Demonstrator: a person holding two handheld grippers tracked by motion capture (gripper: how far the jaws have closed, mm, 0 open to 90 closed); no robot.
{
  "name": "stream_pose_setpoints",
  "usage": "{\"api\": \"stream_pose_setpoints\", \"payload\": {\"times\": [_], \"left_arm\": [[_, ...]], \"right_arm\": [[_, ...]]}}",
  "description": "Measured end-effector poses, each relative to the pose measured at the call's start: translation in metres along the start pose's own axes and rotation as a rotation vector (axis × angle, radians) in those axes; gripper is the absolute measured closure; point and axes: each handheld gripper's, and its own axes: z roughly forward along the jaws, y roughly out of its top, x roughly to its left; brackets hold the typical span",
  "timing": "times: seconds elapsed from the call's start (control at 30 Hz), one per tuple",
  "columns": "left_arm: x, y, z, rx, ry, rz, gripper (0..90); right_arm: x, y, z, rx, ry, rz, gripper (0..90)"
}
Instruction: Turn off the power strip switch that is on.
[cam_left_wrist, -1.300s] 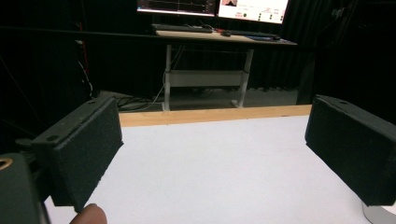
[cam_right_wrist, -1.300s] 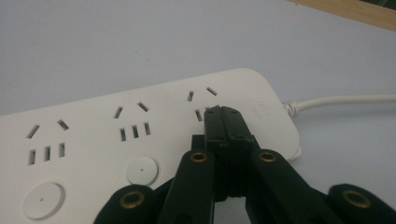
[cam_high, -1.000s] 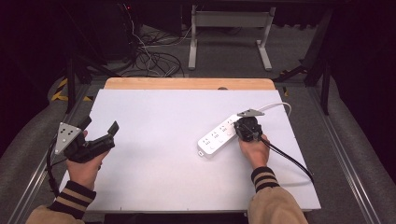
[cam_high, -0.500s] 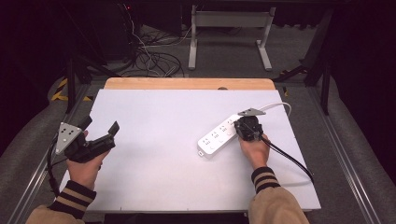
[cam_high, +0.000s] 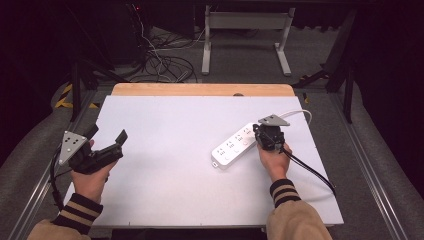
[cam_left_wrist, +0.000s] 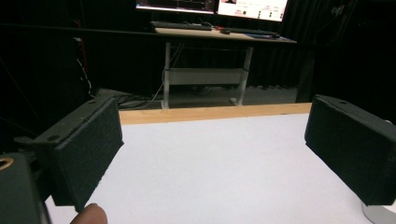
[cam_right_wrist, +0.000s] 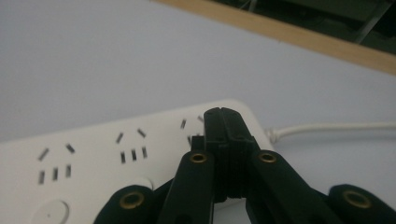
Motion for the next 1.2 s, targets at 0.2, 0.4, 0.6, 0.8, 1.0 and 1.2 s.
{"api": "stream_pose_setpoints", "payload": {"times": [0.2, 0.4, 0.6, 0.8, 1.0, 1.2], "left_arm": [[0.001, -0.001, 0.000, 0.003, 0.007, 0.001, 4.6], [0.000, -0.001, -0.001, 0.001, 0.011, 0.002, 4.6], [-0.002, 0.001, -0.001, -0.007, 0.007, 0.003, 4.7], [-0.003, 0.000, 0.001, -0.002, 0.003, 0.009, 4.7], [-0.002, 0.001, 0.000, -0.007, 0.007, 0.007, 4.7], [-0.002, 0.000, 0.000, -0.002, 0.004, 0.012, 4.6]], "right_arm": [[-0.018, 0.017, -0.040, -0.174, 0.009, 0.069, 90.0], [-0.033, -0.003, -0.126, -0.489, 0.034, 0.124, 90.0], [-0.031, -0.030, -0.155, -0.563, -0.013, 0.159, 90.0], [-0.029, -0.030, -0.151, -0.602, -0.060, 0.118, 90.0], [-0.025, -0.029, -0.145, -0.584, -0.055, 0.081, 79.3], [-0.023, -0.028, -0.139, -0.580, -0.111, 0.057, 32.1]]}}
